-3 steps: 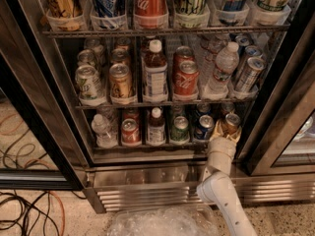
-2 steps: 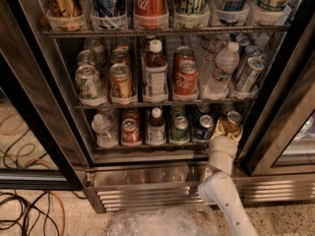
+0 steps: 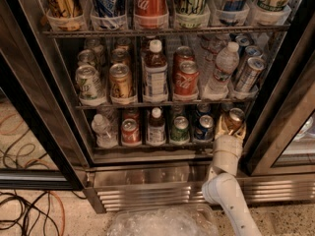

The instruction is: Pick orange can from bottom shelf of fridge

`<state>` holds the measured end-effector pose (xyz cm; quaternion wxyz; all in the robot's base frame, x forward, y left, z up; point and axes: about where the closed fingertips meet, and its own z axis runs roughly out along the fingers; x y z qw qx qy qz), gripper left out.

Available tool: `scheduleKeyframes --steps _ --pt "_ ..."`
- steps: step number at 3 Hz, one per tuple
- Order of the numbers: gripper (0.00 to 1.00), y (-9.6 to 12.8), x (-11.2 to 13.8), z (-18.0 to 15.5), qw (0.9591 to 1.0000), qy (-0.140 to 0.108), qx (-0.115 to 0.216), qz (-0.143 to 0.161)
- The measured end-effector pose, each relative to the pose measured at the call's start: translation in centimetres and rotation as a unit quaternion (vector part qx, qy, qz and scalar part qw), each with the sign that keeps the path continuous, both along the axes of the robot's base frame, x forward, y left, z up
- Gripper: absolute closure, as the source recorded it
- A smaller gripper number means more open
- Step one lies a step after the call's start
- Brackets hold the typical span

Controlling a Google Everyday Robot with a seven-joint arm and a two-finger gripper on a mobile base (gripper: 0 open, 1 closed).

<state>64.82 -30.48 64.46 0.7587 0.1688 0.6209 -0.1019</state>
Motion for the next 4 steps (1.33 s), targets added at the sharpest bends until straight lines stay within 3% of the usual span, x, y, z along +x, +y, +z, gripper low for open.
scheduleKeyframes --steps 2,4 --pt "1.00 0.5 -2.5 1.8 0.9996 -0.008 -0.008 0.026" --pt "1.00 1.8 -5.9 2.1 0.9968 0.002 -0.024 0.076"
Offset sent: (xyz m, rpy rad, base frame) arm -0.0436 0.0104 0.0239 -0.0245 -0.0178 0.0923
